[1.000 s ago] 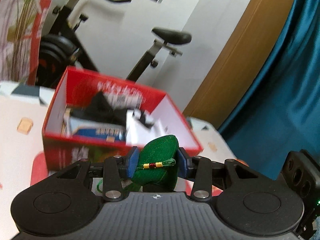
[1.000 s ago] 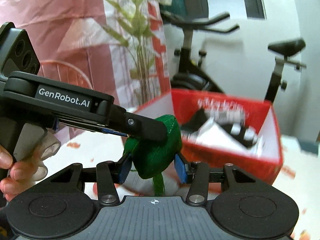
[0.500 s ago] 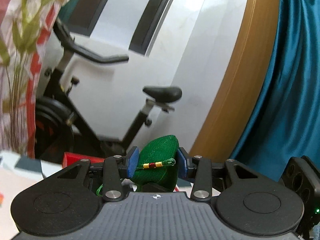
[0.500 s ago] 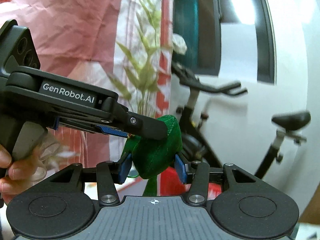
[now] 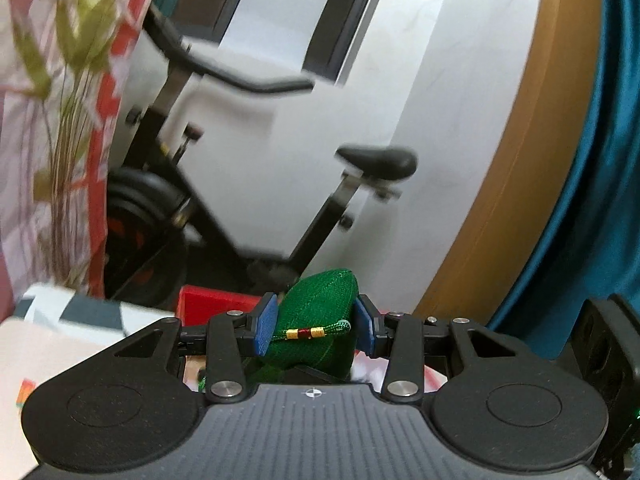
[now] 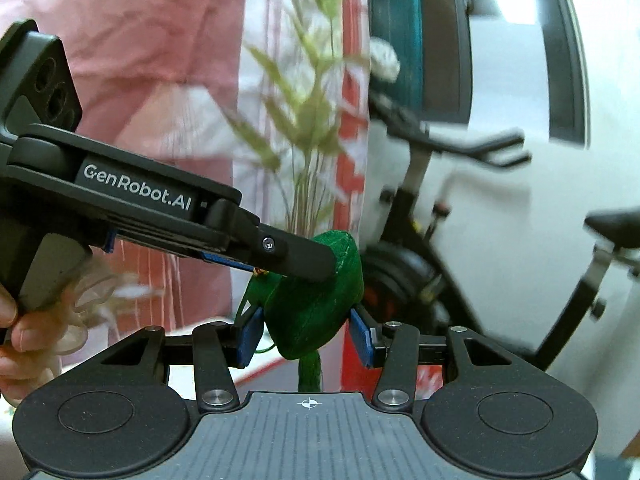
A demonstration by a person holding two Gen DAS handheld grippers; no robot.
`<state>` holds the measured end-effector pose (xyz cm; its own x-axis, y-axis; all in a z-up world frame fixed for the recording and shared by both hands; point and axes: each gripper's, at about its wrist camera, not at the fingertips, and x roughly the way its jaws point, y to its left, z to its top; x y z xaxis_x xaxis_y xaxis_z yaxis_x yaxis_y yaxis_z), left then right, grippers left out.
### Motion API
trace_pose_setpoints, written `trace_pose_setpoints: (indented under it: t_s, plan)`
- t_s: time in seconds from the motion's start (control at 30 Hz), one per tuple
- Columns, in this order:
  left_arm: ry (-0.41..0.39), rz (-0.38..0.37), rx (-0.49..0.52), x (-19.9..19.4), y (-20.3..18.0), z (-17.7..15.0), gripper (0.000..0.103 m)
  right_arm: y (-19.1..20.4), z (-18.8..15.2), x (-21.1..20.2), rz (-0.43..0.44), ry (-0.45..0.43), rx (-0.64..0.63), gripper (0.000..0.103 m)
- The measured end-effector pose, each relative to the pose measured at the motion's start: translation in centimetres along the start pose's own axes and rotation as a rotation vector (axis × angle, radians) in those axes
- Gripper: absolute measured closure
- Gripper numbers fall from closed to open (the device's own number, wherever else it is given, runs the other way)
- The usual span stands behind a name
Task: Organize soft objects
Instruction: 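Lift the green pouch with the left tool toward the red box, then lower the pouch into the red box and open the left tool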
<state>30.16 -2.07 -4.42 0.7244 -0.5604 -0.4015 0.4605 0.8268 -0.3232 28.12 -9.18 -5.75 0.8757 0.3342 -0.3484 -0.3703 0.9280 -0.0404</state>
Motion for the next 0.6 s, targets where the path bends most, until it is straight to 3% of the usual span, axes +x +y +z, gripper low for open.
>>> trace_pose_setpoints:
  t_s: [0.3,0.6]
  plan:
    - [0.122,0.026,-0.02,4.5,2.8,-2.0,0.059,-1.6,-3.8,3.6,-0.001,0.135,0.103,0.059]
    - [0.178,-0.015,-0.056,7.8,3.4,-2.1,0.059,-4.9,-5.2,4.5,-0.09,0.171,0.211,0.063]
